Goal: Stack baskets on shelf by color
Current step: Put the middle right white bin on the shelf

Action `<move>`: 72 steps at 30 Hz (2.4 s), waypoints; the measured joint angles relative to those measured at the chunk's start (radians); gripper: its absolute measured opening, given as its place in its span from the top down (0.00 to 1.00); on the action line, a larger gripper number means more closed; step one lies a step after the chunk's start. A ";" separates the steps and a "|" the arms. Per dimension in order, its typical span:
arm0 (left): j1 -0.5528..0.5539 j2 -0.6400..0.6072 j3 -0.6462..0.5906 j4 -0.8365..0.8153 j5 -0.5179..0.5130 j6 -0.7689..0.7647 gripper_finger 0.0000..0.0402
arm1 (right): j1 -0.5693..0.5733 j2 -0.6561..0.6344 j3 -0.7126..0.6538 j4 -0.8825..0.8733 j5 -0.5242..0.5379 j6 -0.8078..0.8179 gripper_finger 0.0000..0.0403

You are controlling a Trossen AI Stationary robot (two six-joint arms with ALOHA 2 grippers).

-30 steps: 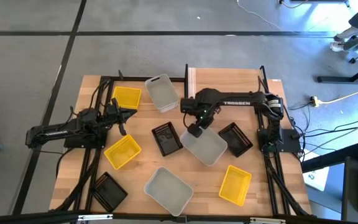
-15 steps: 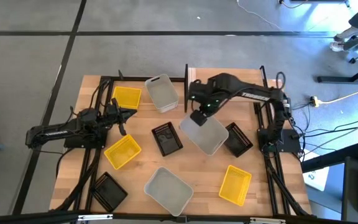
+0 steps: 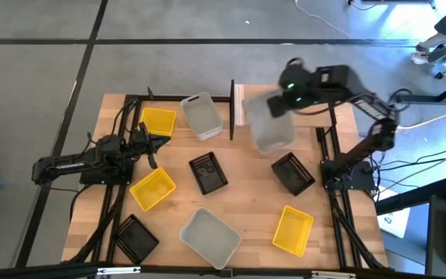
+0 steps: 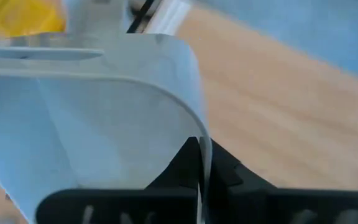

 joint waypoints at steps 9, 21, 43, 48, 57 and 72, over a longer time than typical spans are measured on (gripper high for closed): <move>0.000 0.000 0.000 0.000 0.000 0.000 1.00 | -0.241 -0.177 -0.166 0.002 0.023 -0.057 1.00; 0.000 0.000 0.000 0.000 0.000 0.000 1.00 | -0.556 -0.316 -0.404 0.010 -0.025 -0.126 1.00; 0.000 0.000 0.000 0.000 0.000 0.000 1.00 | -0.749 -0.314 -0.602 0.169 -0.044 -0.244 1.00; 0.000 0.000 0.000 0.000 0.000 0.000 1.00 | -0.750 -0.314 -0.602 0.180 -0.023 -0.227 0.96; 0.000 0.000 0.000 0.000 0.000 0.000 1.00 | -0.750 -0.314 -0.602 0.189 -0.005 -0.210 0.88; 0.000 0.000 0.000 0.000 0.000 0.000 1.00 | -0.552 -0.452 -0.466 0.186 -0.234 -0.374 0.97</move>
